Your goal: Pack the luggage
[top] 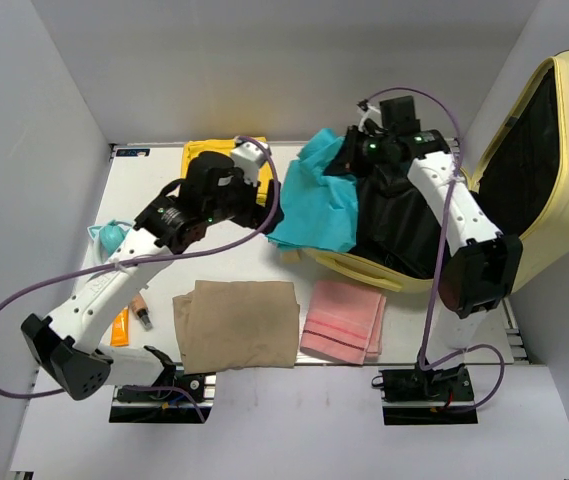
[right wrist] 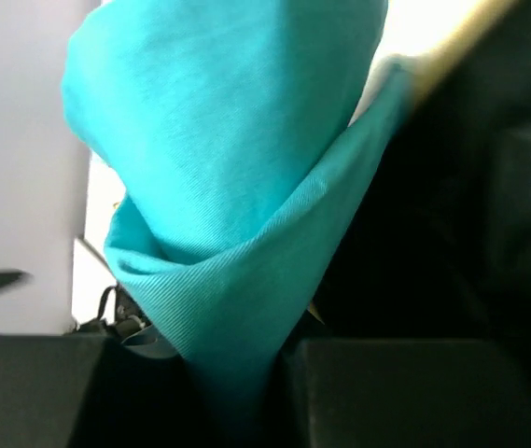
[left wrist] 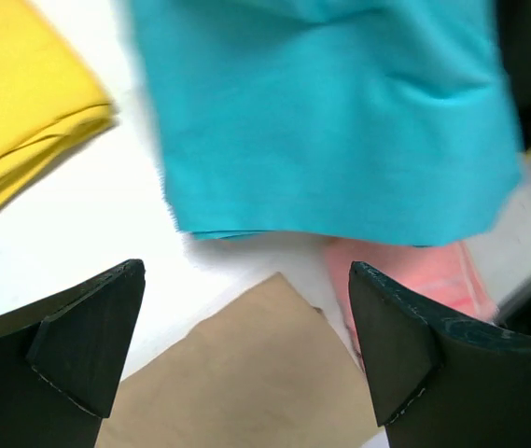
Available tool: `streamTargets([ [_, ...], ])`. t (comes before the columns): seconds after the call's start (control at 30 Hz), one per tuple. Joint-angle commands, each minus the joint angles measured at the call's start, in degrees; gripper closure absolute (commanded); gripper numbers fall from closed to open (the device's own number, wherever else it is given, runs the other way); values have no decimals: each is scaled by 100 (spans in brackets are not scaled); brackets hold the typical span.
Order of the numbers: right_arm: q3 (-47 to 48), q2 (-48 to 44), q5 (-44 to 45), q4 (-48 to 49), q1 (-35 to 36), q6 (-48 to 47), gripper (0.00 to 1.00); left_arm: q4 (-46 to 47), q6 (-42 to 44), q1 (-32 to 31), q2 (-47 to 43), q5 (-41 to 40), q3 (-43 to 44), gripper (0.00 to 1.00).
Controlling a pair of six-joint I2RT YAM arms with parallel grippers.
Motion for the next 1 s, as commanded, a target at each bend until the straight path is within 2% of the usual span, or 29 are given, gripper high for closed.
streamTargets([
  [0.0, -372, -357, 91, -240, -450, -181, 100, -261, -216, 183, -18, -552, -206, 0],
  [0.17, -742, -296, -128, -213, -1064, -550, 100, -401, -330, 472, 122, -562, -267, 0],
  [0.27, -1039, -182, -820, -108, -1258, -1006, 100, -507, -357, 630, 254, -439, -259, 0],
  [0.33, -1260, -94, -963, 136, -1356, -1305, 100, -498, -348, 693, 342, -299, -276, 0],
  [0.63, -1876, 205, -937, 788, -1752, -1982, 100, -358, -172, 1009, 746, 124, -250, 0],
  [0.7, -1929, 293, -972, 850, -2067, -2088, 100, -454, -190, 1149, 913, 185, -127, 0],
  [0.97, -1938, 723, -1192, 596, -2349, -2449, 100, -560, -199, 1449, 1422, 546, 75, 0],
])
